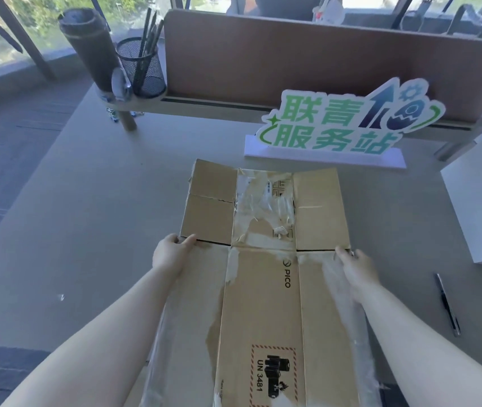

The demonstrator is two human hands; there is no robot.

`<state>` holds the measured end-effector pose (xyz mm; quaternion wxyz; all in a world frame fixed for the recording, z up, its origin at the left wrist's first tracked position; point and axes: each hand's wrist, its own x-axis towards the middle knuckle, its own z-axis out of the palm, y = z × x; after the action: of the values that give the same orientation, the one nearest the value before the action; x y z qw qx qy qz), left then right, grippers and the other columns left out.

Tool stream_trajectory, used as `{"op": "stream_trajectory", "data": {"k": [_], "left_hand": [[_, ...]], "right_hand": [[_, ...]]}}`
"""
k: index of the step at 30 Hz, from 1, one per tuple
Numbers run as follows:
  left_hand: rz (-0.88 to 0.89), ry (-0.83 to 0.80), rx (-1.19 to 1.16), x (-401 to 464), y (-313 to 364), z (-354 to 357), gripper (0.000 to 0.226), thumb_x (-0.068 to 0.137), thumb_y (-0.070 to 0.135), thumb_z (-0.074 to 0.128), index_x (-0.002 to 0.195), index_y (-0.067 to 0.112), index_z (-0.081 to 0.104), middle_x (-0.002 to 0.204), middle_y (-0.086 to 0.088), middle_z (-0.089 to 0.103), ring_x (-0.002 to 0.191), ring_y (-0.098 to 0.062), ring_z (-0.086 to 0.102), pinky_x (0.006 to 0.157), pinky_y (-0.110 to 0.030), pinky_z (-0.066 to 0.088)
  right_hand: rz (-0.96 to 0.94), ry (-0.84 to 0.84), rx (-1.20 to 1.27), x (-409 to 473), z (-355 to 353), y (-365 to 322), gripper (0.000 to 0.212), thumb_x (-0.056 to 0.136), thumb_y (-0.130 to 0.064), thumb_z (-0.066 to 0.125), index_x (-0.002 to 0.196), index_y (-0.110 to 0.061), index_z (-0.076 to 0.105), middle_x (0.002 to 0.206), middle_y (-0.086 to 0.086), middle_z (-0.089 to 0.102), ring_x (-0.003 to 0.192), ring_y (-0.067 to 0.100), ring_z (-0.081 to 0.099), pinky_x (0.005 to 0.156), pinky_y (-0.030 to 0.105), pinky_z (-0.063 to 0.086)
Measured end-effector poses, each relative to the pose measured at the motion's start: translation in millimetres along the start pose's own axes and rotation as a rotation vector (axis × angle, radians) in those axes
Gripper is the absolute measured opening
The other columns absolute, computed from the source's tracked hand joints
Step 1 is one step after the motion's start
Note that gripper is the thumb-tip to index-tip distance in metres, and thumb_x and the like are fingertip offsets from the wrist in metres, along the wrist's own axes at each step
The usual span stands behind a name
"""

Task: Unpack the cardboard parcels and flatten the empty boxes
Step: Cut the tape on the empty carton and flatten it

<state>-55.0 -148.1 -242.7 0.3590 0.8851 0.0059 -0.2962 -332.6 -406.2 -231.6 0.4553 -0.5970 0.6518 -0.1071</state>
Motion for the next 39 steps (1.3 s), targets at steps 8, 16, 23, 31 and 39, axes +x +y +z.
{"op": "stream_trajectory", "data": {"k": [8, 16, 23, 31, 39], "left_hand": [[0.089, 0.033, -0.103, -25.6, 1.3, -38.5, 0.033, 0.094, 0.035, 0.059, 0.077, 0.013, 0.043, 0.074, -0.003, 0.052, 0.067, -0.023, 0.048, 0.058, -0.033, 0.035], [0.158, 0.246, -0.341, -81.9, -17.9, -132.8, 0.019, 0.096, 0.026, 0.059, 0.088, 0.008, 0.06, 0.081, -0.001, 0.062, 0.075, -0.02, 0.057, 0.064, -0.032, 0.041], [0.039, 0.674, -0.447, -188.9, -105.9, -197.9, 0.014, 0.096, 0.022, 0.059, 0.092, 0.01, 0.065, 0.082, 0.0, 0.065, 0.072, -0.015, 0.056, 0.065, -0.026, 0.043], [-0.224, 1.044, -0.562, -327.9, -232.8, -227.6, 0.02, 0.096, 0.024, 0.059, 0.081, 0.01, 0.058, 0.071, -0.001, 0.055, 0.068, -0.021, 0.05, 0.06, -0.03, 0.034], [-0.412, 1.231, -0.728, -408.5, -365.4, -257.7, 0.021, 0.097, 0.027, 0.058, 0.089, 0.008, 0.054, 0.07, -0.008, 0.043, 0.068, -0.025, 0.044, 0.057, -0.031, 0.031]], "right_hand": [[-0.194, 0.027, 0.035, -48.8, -5.3, -36.7, 0.035, 0.096, -0.019, 0.057, 0.063, -0.014, 0.047, 0.065, 0.005, 0.051, 0.067, 0.021, 0.044, 0.059, 0.034, 0.031], [-0.441, -0.169, 0.073, -103.2, 17.6, -113.5, 0.033, 0.099, -0.022, 0.054, 0.075, 0.001, 0.055, 0.067, 0.006, 0.052, 0.065, 0.022, 0.044, 0.057, 0.032, 0.031], [-0.681, -0.513, 0.042, -165.2, 87.4, -153.5, 0.026, 0.098, -0.021, 0.057, 0.086, 0.002, 0.062, 0.072, 0.007, 0.055, 0.064, 0.019, 0.044, 0.054, 0.025, 0.033], [-0.837, -0.874, -0.097, -302.4, 159.8, -138.3, 0.031, 0.096, -0.025, 0.059, 0.068, -0.013, 0.053, 0.062, 0.0, 0.051, 0.062, 0.019, 0.043, 0.059, 0.035, 0.033], [-0.956, -1.081, -0.239, -451.0, 247.3, -87.5, 0.028, 0.096, -0.027, 0.059, 0.072, -0.013, 0.056, 0.065, 0.0, 0.055, 0.063, 0.019, 0.048, 0.064, 0.033, 0.037]]}}
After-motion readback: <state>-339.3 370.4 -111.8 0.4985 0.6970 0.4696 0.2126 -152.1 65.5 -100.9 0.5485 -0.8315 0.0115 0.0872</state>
